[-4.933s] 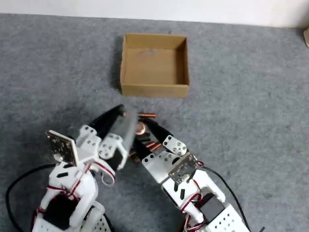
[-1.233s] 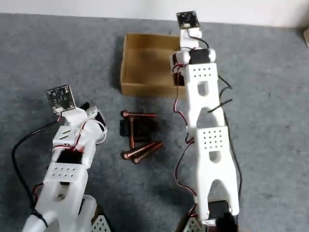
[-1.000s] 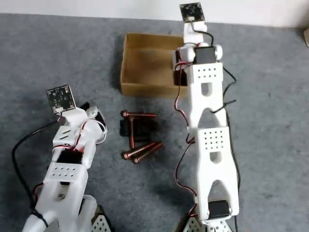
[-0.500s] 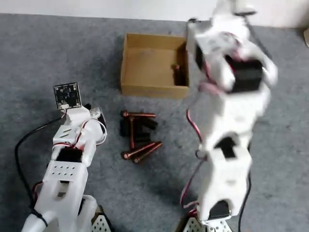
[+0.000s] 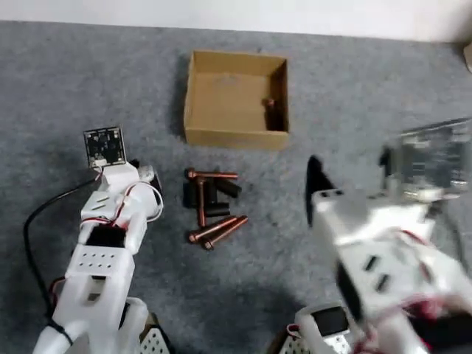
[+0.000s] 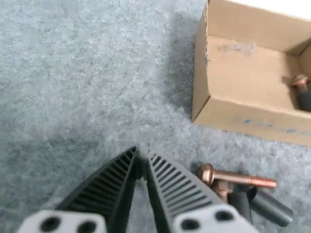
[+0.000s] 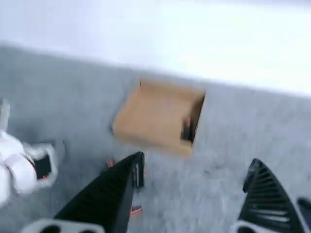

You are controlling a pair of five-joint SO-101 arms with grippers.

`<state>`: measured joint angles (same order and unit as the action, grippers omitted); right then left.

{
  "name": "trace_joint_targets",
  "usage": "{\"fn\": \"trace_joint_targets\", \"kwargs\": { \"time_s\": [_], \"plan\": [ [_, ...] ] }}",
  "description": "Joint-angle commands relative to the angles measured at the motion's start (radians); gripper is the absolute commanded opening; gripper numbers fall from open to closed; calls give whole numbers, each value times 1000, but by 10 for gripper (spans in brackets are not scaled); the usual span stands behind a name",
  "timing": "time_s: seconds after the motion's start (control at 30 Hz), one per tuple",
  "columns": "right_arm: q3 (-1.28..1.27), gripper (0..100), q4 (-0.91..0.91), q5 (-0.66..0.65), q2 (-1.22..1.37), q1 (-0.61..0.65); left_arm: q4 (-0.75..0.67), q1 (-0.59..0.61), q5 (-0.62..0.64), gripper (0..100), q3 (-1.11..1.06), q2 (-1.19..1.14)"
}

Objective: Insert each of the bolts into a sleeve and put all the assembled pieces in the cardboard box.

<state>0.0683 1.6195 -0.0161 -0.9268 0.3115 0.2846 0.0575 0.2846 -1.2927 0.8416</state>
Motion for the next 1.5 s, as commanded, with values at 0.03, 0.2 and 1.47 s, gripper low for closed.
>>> {"fn": "trace_joint_targets", "kwargs": {
  "time_s": [0.03,0.2,1.47],
  "plan": [
    [-771,300,-294,0,-236,21,129,-2,-8,8,117,5],
    [-935,300,-407,-193,-309,64,150,-2,-8,8,128,4],
    [-634,300,-954,-532,874,351,150,97,43,8,145,-1]
  ]
}}
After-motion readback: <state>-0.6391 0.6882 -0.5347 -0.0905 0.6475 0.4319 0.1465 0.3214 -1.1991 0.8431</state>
